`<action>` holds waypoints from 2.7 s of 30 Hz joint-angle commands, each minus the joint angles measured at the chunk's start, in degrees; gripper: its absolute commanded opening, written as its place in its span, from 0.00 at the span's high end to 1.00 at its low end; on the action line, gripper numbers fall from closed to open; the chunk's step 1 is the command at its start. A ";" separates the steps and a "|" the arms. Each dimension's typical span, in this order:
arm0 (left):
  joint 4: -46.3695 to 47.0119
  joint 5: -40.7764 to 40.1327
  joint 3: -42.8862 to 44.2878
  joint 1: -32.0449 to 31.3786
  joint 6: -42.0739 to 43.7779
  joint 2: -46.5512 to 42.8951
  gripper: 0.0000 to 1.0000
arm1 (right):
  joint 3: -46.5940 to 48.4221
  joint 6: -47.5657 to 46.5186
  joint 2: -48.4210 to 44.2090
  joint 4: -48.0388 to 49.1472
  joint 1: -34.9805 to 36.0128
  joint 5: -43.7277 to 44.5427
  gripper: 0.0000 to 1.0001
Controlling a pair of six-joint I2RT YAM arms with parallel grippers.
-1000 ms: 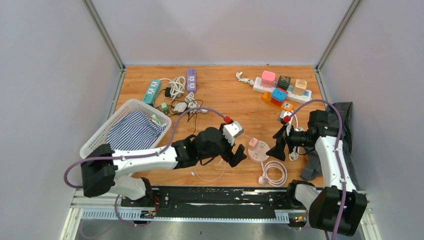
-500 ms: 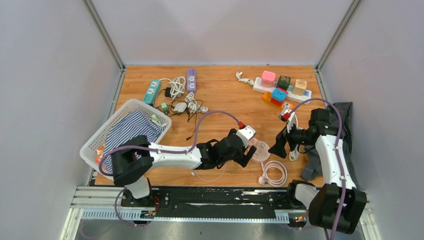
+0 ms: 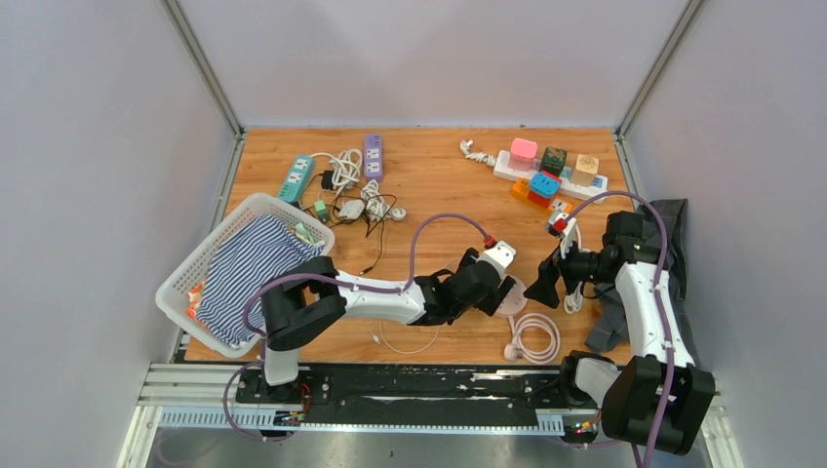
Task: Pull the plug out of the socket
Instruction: Remove the plug from the socket.
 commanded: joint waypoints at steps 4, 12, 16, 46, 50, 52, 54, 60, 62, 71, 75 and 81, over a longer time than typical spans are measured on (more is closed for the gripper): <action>1.48 -4.22 4.04 -0.41 0.25 2.65 0.40 | -0.54 0.43 0.37 -0.09 -1.15 -0.02 0.00; 1.52 -2.23 5.17 0.31 -0.80 4.41 0.50 | -0.60 0.43 0.38 -0.09 -1.33 -0.21 0.00; 1.52 -1.12 5.60 0.63 -0.83 5.14 0.54 | -0.64 0.43 0.38 -0.10 -1.42 -0.21 0.00; 1.28 -1.38 -3.79 2.29 -32.91 0.06 1.00 | -9.91 -14.67 -5.22 5.32 16.38 2.79 0.00; 1.25 -0.64 -4.51 2.32 -33.81 0.40 1.00 | -10.11 -12.20 -4.17 9.39 19.14 6.18 0.15; 1.25 -0.41 -4.71 2.30 -34.61 0.58 1.00 | -9.97 -11.13 -2.67 10.87 21.06 9.01 0.38; 1.31 -0.07 -4.83 2.29 -35.40 0.72 1.00 | -9.44 -10.05 -0.71 11.99 22.68 10.88 0.58; 1.35 0.38 -4.91 2.31 -36.70 1.47 1.00 | -8.83 -6.94 3.79 14.32 26.02 15.78 0.74; 1.30 0.45 -5.06 2.32 -36.78 1.61 1.00 | -8.43 -6.21 4.83 14.33 26.25 16.64 0.78; 1.22 -0.18 -4.12 2.22 -36.57 3.12 1.00 | -8.25 -4.99 7.79 13.92 26.35 18.68 0.85; 1.28 -1.26 -3.03 1.94 -35.35 5.00 1.00 | -7.28 -2.66 9.07 13.42 26.28 18.39 0.85; 1.21 -4.86 -0.99 0.85 -31.02 8.71 1.00 | -3.29 1.92 11.74 10.07 26.04 16.95 0.85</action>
